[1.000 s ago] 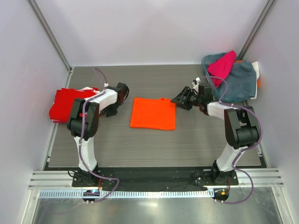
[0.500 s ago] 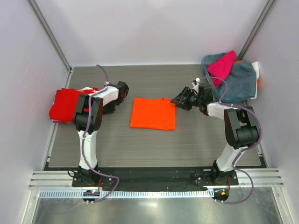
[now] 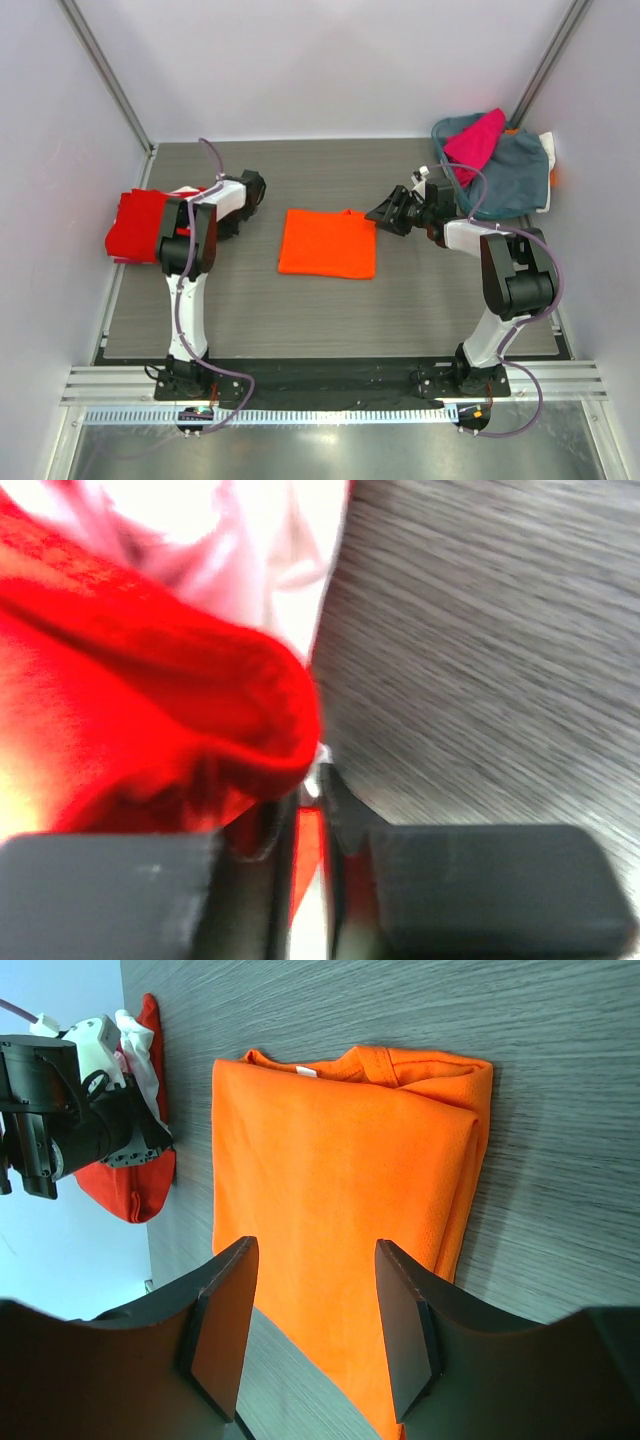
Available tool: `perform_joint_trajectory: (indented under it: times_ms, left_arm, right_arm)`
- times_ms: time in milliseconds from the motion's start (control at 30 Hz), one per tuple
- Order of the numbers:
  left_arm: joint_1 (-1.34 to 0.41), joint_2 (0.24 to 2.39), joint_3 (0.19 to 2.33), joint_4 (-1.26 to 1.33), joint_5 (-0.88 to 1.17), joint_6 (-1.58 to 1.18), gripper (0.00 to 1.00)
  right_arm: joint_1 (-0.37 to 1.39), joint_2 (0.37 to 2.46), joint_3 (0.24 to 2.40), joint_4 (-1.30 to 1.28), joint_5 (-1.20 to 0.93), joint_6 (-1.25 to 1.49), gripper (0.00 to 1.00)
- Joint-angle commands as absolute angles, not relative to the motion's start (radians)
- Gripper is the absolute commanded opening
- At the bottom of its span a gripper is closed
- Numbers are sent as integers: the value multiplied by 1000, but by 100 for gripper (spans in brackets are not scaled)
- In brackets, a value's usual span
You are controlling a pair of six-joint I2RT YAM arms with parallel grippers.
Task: Fold and stack the t-shirts
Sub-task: Fold the tshirt
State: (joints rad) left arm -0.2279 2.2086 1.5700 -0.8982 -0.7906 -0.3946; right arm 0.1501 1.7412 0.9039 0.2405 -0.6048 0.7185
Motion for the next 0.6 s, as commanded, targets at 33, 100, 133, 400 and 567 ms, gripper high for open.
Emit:
perform_joint_trajectory:
  times_ms: [33,100,133,400,567]
  left_arm:
    - [-212,2246,1542,-832,-675,-396,9]
    - [-209,2247,1555,-836,-673,-385,0]
    - [-207,2250,1562,-850,-664,-385,0]
    - [-250,2085,1474,-747,-568,-367,0]
    - [-275,1950,1379,-674,-336,-376,0]
  right_arm:
    - [149,1695,911,288,-612,727,56]
    - [147,1694,911,285,-612,727,56]
    - [146,1690,910,282,-612,724,56]
    - [141,1680,908,267,-604,716,55]
    - [140,1677,914,259,-604,718,55]
